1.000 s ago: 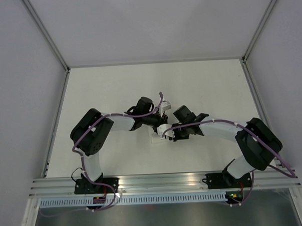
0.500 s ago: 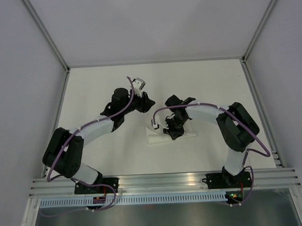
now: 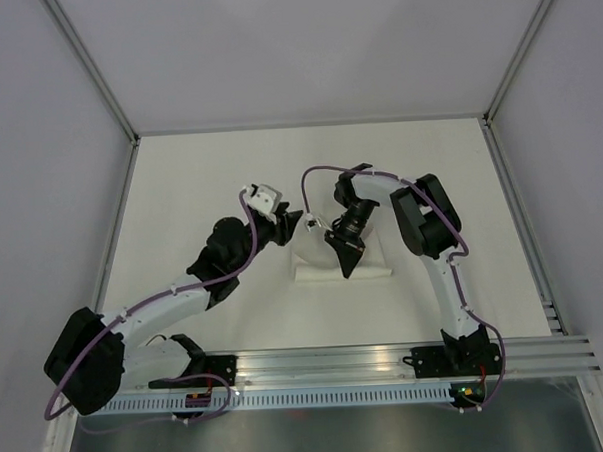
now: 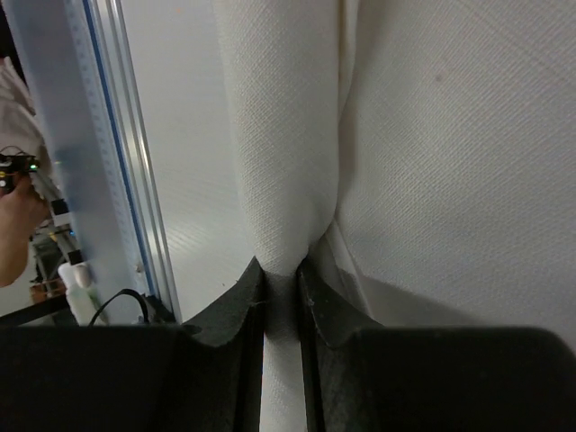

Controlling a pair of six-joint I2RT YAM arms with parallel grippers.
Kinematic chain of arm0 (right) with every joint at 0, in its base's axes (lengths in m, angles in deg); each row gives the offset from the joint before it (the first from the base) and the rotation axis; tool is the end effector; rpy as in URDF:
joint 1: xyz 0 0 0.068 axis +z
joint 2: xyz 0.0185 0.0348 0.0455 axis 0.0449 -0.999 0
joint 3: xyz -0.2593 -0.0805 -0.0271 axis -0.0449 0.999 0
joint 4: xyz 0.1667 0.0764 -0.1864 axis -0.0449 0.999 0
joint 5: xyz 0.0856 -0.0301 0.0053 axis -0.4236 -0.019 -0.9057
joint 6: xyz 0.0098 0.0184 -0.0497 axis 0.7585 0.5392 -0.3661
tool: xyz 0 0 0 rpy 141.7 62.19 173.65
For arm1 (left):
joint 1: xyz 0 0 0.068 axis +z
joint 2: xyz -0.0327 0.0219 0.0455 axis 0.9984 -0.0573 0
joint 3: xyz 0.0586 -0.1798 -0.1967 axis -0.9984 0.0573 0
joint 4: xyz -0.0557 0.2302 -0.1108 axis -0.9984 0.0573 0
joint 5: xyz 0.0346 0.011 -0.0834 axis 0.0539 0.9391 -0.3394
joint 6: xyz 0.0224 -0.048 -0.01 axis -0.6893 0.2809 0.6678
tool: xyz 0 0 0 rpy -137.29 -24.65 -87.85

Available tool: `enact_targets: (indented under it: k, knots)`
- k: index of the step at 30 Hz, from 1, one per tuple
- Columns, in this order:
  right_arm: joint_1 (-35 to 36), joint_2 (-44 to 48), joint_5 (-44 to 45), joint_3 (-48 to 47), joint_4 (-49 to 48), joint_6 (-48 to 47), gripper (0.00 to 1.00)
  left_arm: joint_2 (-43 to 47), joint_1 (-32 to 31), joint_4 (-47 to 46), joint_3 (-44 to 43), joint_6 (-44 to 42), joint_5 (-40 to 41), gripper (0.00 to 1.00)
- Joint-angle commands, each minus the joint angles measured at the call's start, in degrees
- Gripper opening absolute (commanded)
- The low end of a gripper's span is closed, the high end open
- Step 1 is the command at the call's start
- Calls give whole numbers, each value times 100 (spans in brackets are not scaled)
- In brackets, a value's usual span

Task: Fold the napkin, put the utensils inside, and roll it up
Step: Roll the napkin with the utensil

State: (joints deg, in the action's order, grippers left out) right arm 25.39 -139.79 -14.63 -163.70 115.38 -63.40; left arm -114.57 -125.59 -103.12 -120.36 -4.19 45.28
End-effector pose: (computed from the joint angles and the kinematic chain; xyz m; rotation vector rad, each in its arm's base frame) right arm 0.3324 0.2050 0.1136 1.6275 -2.1055 -1.2215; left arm 0.2031 -0.1634 0.2664 0.4938 1.5377 -0.5582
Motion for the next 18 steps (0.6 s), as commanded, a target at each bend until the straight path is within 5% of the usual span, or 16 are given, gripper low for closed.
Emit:
enact_targets:
  k: [1, 12, 18]
  knots:
    - [51, -689, 819, -25, -138, -540, 12, -37, -786, 12, -57, -1276, 685, 47]
    - [-19, -1058, 933, -518, -76, -250, 12, -1874, -2896, 761, -383, -2596, 1407, 47]
    - [-54, -1173, 986, -659, 29, -197, 12, -2700, -3144, 647, -620, -2843, 1460, 50]
